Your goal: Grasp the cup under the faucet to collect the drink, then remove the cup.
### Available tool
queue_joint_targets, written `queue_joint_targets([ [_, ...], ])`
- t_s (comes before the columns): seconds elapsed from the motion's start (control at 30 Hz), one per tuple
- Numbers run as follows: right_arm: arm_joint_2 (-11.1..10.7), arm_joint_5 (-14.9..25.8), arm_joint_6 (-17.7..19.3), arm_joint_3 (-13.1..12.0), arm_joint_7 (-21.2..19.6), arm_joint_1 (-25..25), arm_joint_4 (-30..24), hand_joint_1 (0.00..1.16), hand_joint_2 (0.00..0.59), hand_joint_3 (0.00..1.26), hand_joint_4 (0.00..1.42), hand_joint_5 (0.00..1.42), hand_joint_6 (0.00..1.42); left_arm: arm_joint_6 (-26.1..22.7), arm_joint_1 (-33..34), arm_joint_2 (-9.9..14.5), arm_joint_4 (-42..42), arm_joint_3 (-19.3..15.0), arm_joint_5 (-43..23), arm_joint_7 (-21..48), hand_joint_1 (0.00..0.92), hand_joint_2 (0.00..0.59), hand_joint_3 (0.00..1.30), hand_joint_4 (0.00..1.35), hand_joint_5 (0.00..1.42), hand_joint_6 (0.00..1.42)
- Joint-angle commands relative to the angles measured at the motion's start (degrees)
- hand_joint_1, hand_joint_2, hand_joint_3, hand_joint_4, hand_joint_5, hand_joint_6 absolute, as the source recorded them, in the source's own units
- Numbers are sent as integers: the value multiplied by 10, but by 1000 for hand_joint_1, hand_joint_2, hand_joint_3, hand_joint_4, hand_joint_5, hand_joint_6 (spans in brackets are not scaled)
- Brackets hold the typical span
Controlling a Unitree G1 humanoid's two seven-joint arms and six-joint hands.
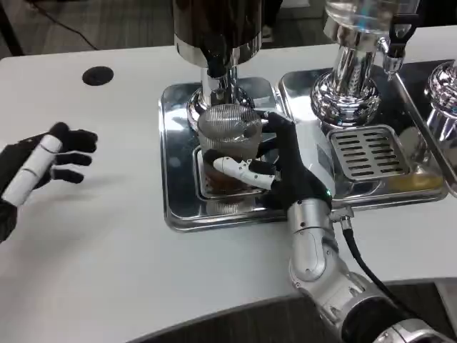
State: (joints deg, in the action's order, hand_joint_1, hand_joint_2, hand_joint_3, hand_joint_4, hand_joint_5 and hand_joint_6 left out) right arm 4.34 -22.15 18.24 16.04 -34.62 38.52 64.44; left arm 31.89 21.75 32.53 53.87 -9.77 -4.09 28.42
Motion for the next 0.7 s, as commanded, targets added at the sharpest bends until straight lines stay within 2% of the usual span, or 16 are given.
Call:
queue_joint_targets([
  [0.03, 5, -2, 13, -7, -20, -7, -23, 762, 169, 457, 507, 759, 1146, 17, 19, -9, 14, 10, 7, 6, 0, 185, 333, 224, 254, 386],
  [0.37, -2, -3, 9, -14, -27, -15, -37, 772, 173, 464, 520, 776, 1146, 36, 25, -17, 11, 32, 18, 9, 0, 185, 291, 199, 225, 358],
  [0.7, -11, -7, 9, -23, -31, -28, -53, 773, 175, 472, 525, 776, 1146, 65, 29, -17, 12, 61, 41, 32, 0, 159, 167, 39, 57, 210],
])
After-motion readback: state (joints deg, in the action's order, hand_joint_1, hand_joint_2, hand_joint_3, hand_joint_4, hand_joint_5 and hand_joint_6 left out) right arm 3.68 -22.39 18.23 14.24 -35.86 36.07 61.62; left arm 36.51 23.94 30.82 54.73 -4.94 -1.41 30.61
